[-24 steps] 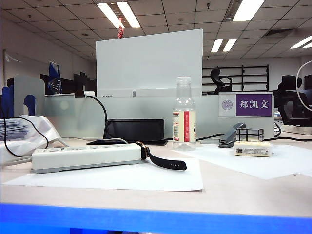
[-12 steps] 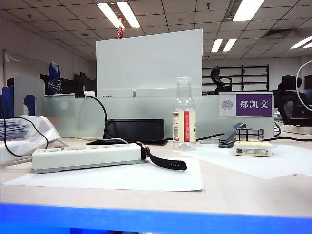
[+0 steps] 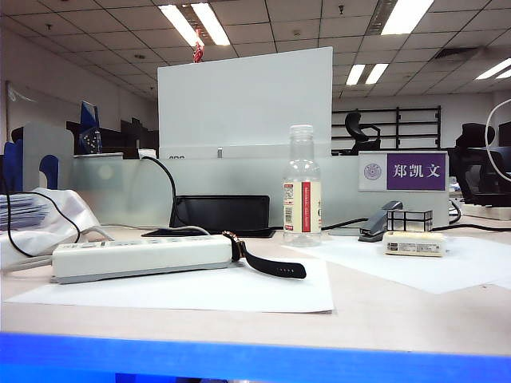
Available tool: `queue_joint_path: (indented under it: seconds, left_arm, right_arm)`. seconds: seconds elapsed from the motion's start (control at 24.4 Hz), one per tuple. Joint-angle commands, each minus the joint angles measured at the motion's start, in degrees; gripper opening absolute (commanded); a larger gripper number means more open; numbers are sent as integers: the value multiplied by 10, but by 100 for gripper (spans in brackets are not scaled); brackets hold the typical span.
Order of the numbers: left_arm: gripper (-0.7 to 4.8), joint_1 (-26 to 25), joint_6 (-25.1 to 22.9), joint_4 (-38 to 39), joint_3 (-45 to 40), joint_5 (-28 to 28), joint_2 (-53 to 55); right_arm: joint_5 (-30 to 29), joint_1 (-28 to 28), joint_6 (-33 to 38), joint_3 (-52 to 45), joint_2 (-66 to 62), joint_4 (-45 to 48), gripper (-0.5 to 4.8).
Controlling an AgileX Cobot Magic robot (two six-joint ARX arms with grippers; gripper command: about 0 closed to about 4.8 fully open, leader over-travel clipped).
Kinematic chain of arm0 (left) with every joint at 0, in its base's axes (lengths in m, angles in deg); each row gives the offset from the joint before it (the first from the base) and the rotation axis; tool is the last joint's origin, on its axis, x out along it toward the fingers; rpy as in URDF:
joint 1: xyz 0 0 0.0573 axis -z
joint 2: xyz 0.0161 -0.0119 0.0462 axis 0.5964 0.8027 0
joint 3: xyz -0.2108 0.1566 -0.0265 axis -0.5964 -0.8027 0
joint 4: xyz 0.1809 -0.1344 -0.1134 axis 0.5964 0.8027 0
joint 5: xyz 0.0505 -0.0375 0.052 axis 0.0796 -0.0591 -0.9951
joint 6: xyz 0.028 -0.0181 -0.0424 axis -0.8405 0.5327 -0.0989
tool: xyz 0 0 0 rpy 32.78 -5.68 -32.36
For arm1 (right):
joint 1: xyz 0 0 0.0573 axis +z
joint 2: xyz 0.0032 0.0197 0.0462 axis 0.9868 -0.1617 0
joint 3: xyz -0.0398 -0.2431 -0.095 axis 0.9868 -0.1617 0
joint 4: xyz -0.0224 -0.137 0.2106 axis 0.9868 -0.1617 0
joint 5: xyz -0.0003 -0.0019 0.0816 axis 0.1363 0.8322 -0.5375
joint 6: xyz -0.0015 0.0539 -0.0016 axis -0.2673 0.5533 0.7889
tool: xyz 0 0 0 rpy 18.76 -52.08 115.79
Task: Press the button on the power strip.
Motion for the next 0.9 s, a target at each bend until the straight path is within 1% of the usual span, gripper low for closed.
queue_joint_path:
  seconds: [0.04,0.45,0.53,0.57,0.61,0.66,0.7,0.74,0.82,0.9]
  left_arm:
    - [-4,-1,0,-3,1,0,-1]
    - [-4,-1,0,-3,1,0,-1]
    - [-4,-1,-1,-3,1,0,-1]
    - [-4,-1,0,-3,1,0,-1]
    - [-4,-1,0,-3,1,0,-1]
    - [-4,-1,-1,-3,1,0,-1]
    - [-4,-1,0,-3,1,0,-1]
    - [-4,-1,0,-3,1,0,-1]
    - [-4,-1,0,-3,1,0,-1]
    - [-4,-1,0,-3,1,0,-1]
  right_arm:
    - [0,0,-2,2,1,7,3]
    - [0,-3,-2,2,1,7,4]
    - [3,-31,-33,1,1,3,3]
    - [21,-65,-30,-7,1,2,3]
    - [22,-82,-25,-12,1,5,3]
    - [21,-121,-12,-25,1,5,3]
    - [19,-137,-7,-24,1,-7,3]
    - [7,-167,-3,-24,1,-22,3]
    - [2,-185,-6,-24,1,-21,4]
    - [2,-191,-7,-24,1,-16,3]
